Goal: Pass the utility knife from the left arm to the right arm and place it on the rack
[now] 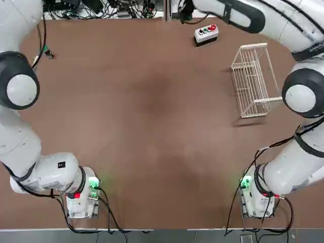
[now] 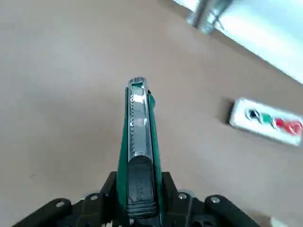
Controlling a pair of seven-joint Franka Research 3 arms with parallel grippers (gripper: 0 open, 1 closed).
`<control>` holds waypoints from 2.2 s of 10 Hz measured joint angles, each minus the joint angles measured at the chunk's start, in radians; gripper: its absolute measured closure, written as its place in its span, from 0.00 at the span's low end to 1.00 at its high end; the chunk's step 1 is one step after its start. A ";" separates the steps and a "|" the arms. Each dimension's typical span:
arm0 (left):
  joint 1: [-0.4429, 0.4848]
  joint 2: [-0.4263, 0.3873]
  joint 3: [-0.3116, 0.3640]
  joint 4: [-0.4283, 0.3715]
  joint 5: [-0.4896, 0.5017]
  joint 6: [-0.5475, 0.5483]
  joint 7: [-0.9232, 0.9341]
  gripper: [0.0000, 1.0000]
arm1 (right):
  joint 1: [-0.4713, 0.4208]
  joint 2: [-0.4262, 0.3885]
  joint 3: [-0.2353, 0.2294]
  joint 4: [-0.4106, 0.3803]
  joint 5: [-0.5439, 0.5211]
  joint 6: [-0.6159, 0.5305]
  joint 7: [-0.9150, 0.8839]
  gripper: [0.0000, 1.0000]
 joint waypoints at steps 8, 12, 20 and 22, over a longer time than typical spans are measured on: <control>0.215 -0.057 0.003 -0.031 0.077 -0.338 0.720 0.00 | -0.083 -0.530 -0.484 -0.675 0.144 -0.032 0.068 0.59; 0.078 -0.124 0.293 -0.043 0.009 -0.384 1.139 0.00 | -0.082 -0.584 -0.629 -0.916 0.156 0.135 -0.018 0.59; -0.034 -0.247 0.450 -0.100 0.009 -0.375 1.486 0.00 | -0.055 -0.583 -0.657 -1.113 0.159 0.439 -0.083 0.59; -0.032 -0.247 0.460 -0.100 0.009 -0.373 1.487 0.00 | -0.055 -0.583 -0.658 -1.116 0.159 0.447 -0.090 0.59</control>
